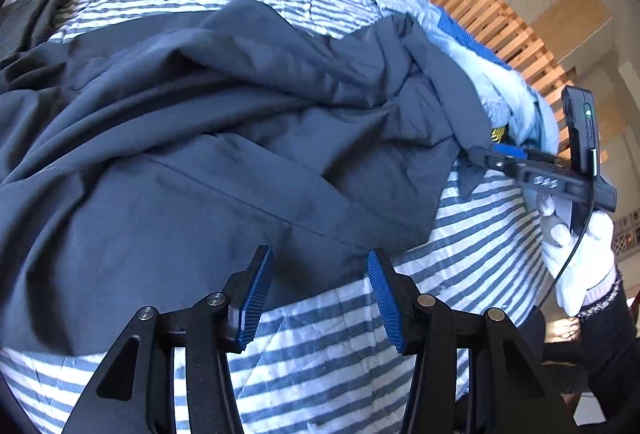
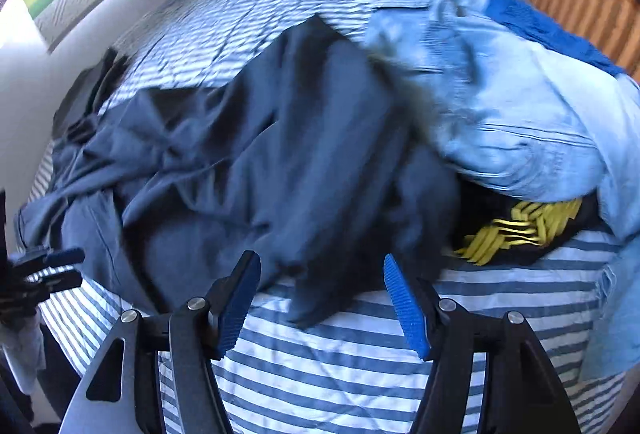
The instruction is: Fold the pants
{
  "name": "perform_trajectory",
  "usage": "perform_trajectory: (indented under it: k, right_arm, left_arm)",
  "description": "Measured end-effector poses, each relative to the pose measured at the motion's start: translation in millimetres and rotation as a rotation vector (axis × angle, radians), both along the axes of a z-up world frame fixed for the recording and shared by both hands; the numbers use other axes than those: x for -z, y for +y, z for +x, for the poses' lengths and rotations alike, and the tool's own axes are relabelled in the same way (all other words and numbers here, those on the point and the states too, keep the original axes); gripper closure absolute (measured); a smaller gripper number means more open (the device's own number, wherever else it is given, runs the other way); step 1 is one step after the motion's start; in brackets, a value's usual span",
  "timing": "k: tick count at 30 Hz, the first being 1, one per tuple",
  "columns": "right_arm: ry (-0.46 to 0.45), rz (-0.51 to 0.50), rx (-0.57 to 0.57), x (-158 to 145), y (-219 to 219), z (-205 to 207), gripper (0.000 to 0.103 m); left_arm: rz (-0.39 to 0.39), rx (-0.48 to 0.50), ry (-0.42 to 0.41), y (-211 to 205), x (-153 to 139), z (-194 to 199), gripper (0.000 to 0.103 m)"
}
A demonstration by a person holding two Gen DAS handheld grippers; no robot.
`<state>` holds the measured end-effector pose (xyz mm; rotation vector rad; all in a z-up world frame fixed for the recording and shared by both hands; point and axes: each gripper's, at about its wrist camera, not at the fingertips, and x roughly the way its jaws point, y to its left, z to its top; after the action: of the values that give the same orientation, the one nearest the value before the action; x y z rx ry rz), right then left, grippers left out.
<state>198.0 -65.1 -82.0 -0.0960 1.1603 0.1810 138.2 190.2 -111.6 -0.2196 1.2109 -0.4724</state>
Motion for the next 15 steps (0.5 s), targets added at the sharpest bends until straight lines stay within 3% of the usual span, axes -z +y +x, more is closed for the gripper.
perform_trajectory:
  k: [1, 2, 3, 4, 8, 11, 13, 14, 15]
  right_arm:
    - [-0.009, -0.089, -0.007, 5.7, 10.2, 1.9, 0.043]
    - [-0.006, -0.155, -0.014, 10.8, 14.6, 4.9, 0.056]
    - [0.010, -0.183, -0.017, 12.4, 14.3, 6.9, 0.086]
    - [0.026, -0.193, -0.011, 11.7, 11.2, 9.7, 0.095]
    - [-0.075, -0.306, 0.063, -25.8, -12.8, 26.7, 0.099]
    - [-0.196, -0.371, 0.143, -71.2, -28.6, 63.6, 0.100]
    - [-0.326, -0.451, 0.168, -98.5, -30.1, 97.4, 0.099]
    - [-0.344, -0.460, 0.167, -105.9, -32.2, 111.3, 0.092]
    - [-0.323, -0.459, 0.182, -113.3, -37.1, 129.9, 0.075]
  left_arm:
    - [0.004, 0.003, 0.003, -0.8, 3.2, 1.2, 0.050]
    - [0.007, 0.005, 0.007, -1.0, 5.2, 2.6, 0.050]
    - [0.011, 0.004, 0.008, -1.2, 7.4, 4.5, 0.050]
    - [0.015, 0.004, 0.007, -0.2, 8.7, 5.2, 0.050]
    - [0.022, -0.014, 0.021, 9.1, 17.3, 7.1, 0.050]
    - [0.015, -0.033, 0.026, 15.2, 20.3, 8.2, 0.050]
    - [0.012, -0.044, 0.027, 15.6, 19.0, 8.1, 0.050]
    - [0.013, -0.049, 0.025, 15.7, 16.8, 7.3, 0.050]
    - [0.011, -0.048, 0.018, 15.9, 13.2, 5.3, 0.050]
